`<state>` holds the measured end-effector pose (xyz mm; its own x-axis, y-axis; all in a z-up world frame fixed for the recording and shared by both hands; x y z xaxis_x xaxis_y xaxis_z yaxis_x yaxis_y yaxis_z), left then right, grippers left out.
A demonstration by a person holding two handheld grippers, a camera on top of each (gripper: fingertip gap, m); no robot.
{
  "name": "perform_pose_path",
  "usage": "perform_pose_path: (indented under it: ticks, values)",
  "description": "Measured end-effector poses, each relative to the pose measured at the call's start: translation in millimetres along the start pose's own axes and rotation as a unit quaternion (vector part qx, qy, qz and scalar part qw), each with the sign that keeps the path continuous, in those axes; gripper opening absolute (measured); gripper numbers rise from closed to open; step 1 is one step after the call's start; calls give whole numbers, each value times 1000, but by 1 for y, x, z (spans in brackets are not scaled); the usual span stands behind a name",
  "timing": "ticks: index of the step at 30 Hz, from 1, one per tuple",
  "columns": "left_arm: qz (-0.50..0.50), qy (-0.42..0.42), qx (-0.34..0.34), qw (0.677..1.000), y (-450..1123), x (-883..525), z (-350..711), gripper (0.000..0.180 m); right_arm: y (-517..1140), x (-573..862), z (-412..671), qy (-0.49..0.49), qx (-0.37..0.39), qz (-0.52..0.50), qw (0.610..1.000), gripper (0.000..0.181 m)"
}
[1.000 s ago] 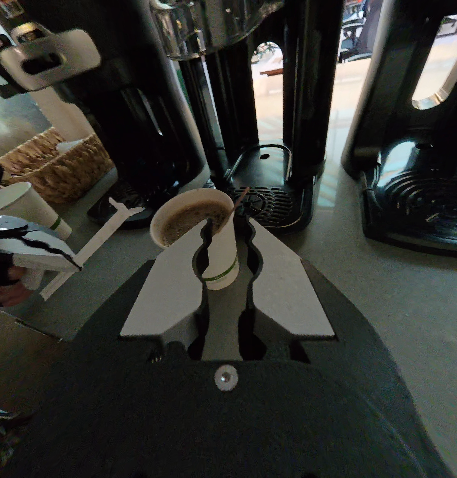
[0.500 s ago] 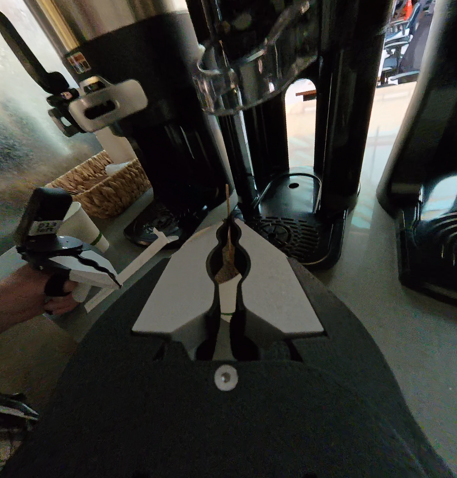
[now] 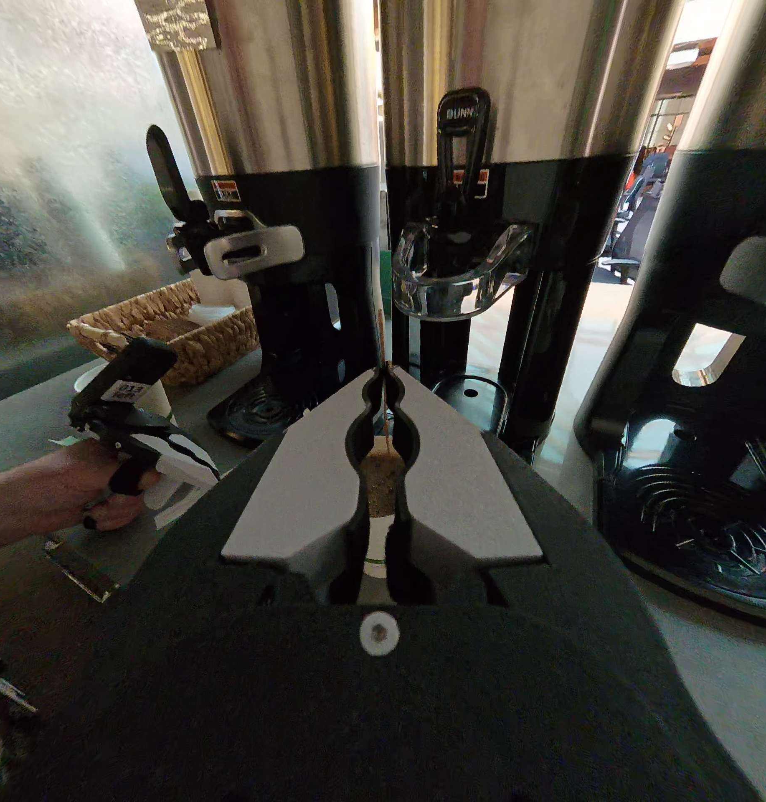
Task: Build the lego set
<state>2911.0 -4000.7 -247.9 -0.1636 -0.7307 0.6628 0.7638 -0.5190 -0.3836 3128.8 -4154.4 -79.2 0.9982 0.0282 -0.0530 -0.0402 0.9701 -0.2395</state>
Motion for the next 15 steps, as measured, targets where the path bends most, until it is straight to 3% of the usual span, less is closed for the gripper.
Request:
perform_pose_path:
  ticks: [15]
  values:
    - [-8, 30, 1, 1000, 5, 3, 16, 0, -15, -3, 14, 46, 62, 38, 996, 0]
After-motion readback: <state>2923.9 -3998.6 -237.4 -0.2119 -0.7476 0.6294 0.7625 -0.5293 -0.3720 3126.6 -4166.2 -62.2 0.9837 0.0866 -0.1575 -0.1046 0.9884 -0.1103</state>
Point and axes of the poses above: each gripper's, where its closed fingertips meet, y out along the fingers, z out of its top, x = y × z across the jaws, the point moved 6 cm from there along -y, back along the fingers, and after that the axes turned 11 degrees about -x, right-handed, at the moved point
